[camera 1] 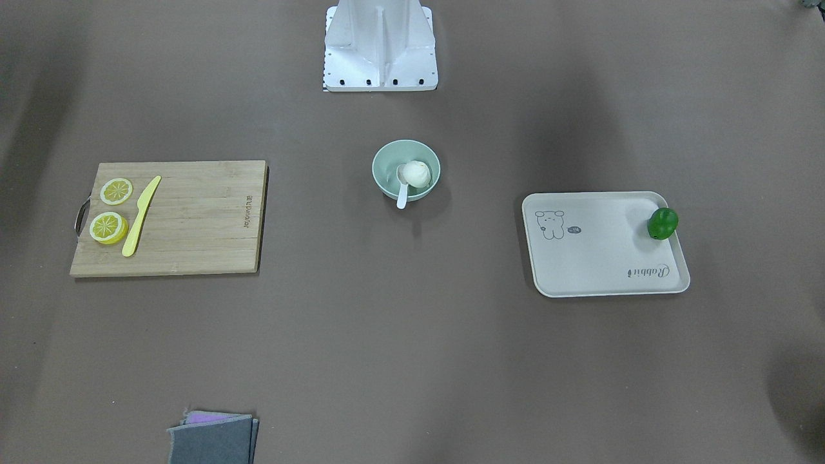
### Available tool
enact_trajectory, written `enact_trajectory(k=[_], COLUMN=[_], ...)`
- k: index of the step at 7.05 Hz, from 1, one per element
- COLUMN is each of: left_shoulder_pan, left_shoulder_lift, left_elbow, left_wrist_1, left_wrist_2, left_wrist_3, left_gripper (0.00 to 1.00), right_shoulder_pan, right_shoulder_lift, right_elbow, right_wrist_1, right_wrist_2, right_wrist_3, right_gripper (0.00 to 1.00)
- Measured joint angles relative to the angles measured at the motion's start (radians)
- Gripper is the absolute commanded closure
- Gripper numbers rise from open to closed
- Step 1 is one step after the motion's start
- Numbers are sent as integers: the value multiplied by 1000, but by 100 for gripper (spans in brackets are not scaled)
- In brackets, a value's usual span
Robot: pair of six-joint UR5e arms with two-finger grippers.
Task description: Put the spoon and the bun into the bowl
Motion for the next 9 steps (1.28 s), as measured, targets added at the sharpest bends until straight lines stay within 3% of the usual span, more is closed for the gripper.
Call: enact_trajectory(k=[9], left_shoulder_pan=[-3], left_shoulder_lift=[6], left_elbow=[-3], left_wrist_1=[0], left_wrist_2=[-1], left_wrist_3=[0], left_gripper=[1], right_shoulder_pan=[0], right_shoulder_lift=[-6], right_elbow=[9], right_wrist_1=[3], right_wrist_2=[47], right_wrist_3=[-6], right_gripper=[0])
